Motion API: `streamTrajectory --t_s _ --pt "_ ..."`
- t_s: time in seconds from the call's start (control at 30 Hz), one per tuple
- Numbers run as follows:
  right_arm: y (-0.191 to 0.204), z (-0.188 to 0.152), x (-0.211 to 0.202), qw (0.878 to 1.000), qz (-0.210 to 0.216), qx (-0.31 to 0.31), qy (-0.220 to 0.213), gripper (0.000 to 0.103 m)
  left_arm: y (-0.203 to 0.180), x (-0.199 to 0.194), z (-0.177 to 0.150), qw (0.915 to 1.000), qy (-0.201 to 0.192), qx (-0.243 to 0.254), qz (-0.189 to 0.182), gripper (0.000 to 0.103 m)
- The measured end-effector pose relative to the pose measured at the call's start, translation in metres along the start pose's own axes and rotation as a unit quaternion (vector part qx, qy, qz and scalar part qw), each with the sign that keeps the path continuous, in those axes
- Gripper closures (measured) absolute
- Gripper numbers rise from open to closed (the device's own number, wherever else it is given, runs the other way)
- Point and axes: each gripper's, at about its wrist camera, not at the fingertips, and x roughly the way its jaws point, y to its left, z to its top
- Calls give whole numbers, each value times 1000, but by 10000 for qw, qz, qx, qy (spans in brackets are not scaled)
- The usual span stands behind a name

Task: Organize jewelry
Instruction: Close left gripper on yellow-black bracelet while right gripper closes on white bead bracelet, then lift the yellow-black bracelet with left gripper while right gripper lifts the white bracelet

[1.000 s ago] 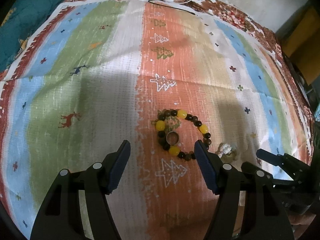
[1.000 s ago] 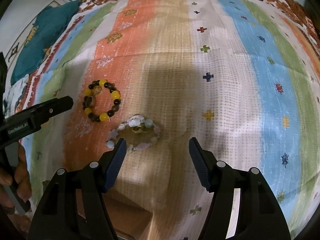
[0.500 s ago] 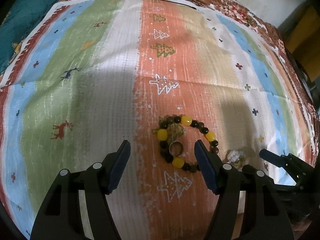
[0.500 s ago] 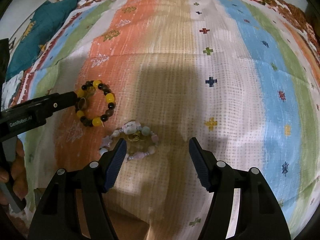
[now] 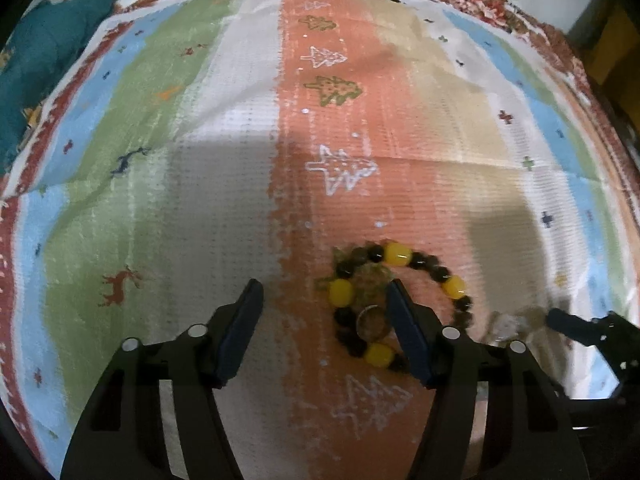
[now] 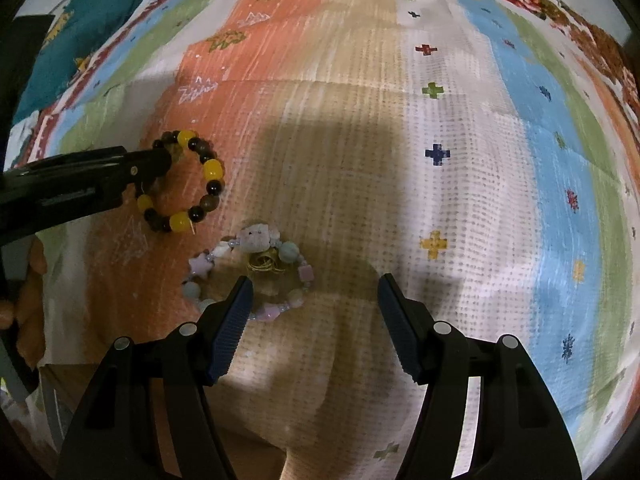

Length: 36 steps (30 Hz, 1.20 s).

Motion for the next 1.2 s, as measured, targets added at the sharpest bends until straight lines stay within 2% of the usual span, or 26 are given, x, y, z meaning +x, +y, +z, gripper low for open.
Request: streamTrajectory --t_s 0.17,0.23,0.27,0.4,0.47,0.57,0.67,0.83,1.2 --pt "-1 -1 0 10000 44 10 59 38 11 -1 0 9997 10 -233 124 64" --pt "-4 -1 0 9999 102 73 80 40 16 -1 -1 9995 7 -289 151 78" --pt "-5 -1 0 9999 110 96 78 42 18 -1 -2 9994 3 -310 165 81" --pt "-8 -3 0 9999 -41 59 90 57 23 -1 -5 9995 -25 -282 146 90" --pt "-14 -2 0 9999 -58 127 99 71 26 -1 -6 9996 -22 -293 61 91" --pt "-22 -2 -1 9996 -46 265 75 86 29 -1 -6 9995 -18 -316 -9 91" --pt "-27 -3 -1 9995 -27 306 48 91 30 -4 -7 9994 -21 -328 -48 91" --pt "-29 -4 -6 9993 121 359 -30 92 35 -13 -10 9984 -16 -495 -255 91" --pt "-15 -1 -43 9983 300 173 -467 92 22 -51 -5 9965 -375 -498 -549 91"
